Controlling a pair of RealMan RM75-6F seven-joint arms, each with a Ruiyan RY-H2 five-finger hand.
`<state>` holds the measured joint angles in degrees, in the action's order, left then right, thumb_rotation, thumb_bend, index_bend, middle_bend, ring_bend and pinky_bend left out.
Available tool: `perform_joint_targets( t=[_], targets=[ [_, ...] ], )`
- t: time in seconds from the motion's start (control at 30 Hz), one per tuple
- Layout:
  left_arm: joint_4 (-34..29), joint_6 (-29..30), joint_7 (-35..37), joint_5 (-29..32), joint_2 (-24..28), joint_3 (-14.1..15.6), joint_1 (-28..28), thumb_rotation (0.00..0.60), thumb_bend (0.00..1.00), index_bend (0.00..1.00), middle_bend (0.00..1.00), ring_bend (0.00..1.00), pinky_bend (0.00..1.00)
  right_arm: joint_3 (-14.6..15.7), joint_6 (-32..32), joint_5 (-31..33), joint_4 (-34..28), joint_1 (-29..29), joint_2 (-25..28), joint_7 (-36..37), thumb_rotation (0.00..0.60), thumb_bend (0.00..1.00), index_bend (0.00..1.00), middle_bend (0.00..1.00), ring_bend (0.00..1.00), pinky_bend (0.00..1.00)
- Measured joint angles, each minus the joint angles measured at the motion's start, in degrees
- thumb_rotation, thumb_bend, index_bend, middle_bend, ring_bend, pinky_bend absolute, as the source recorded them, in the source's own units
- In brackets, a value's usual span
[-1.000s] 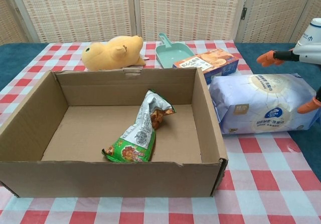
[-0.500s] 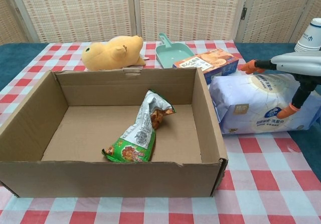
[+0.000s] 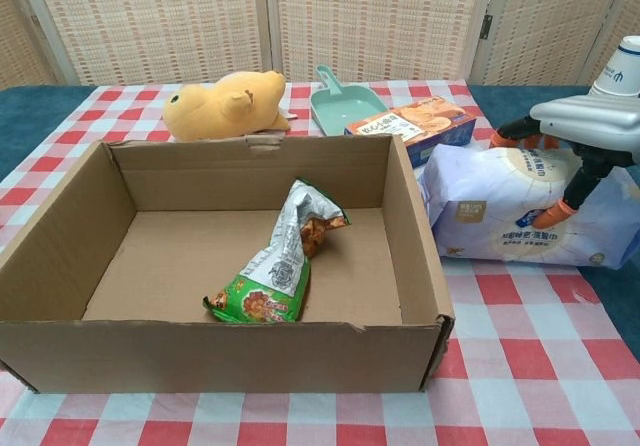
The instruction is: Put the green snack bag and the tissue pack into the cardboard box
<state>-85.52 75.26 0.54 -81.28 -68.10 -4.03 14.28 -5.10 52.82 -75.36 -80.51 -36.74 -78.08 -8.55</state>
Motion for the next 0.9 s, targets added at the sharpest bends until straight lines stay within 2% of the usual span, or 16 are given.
perform_joint_targets(
  t=[0.27, 0.47, 0.7, 0.9],
  targets=[
    [0.0, -0.5, -0.1, 0.2, -0.1, 0.0, 0.2, 0.6, 0.19, 0.07, 0.01, 0.0, 0.22, -0.5, 2.3, -1.1, -3.2, 0.6, 3.0, -0.9, 0.6, 0.0, 0.69, 0.47, 0.46, 0.66],
    [-0.3, -0.8, -0.5, 0.3, 0.0, 0.1, 0.2, 0.6, 0.19, 0.07, 0.01, 0.0, 0.22, -1.8, 4.5, -1.4, -9.9, 0.9, 8.5, -3.8, 0.6, 0.0, 0.7, 0.48, 0.47, 0.67],
    [-0.5, -0.6, -0.6, 0.2, 0.1, 0.1, 0.2, 0.6, 0.19, 0.07, 0.01, 0.0, 0.22, -5.5, 6.9, -0.8, -20.0, -0.1, 15.1, -10.1, 0.6, 0.0, 0.72, 0.49, 0.49, 0.68],
    [-0.7, -0.6, -0.7, -0.1, 0.1, 0.2, 0.3, 0.6, 0.19, 0.07, 0.01, 0.0, 0.22, -10.1, 7.4, 1.6, -27.0, -3.8, 16.9, -15.4, 0.6, 0.0, 0.72, 0.49, 0.49, 0.69]
  ],
)
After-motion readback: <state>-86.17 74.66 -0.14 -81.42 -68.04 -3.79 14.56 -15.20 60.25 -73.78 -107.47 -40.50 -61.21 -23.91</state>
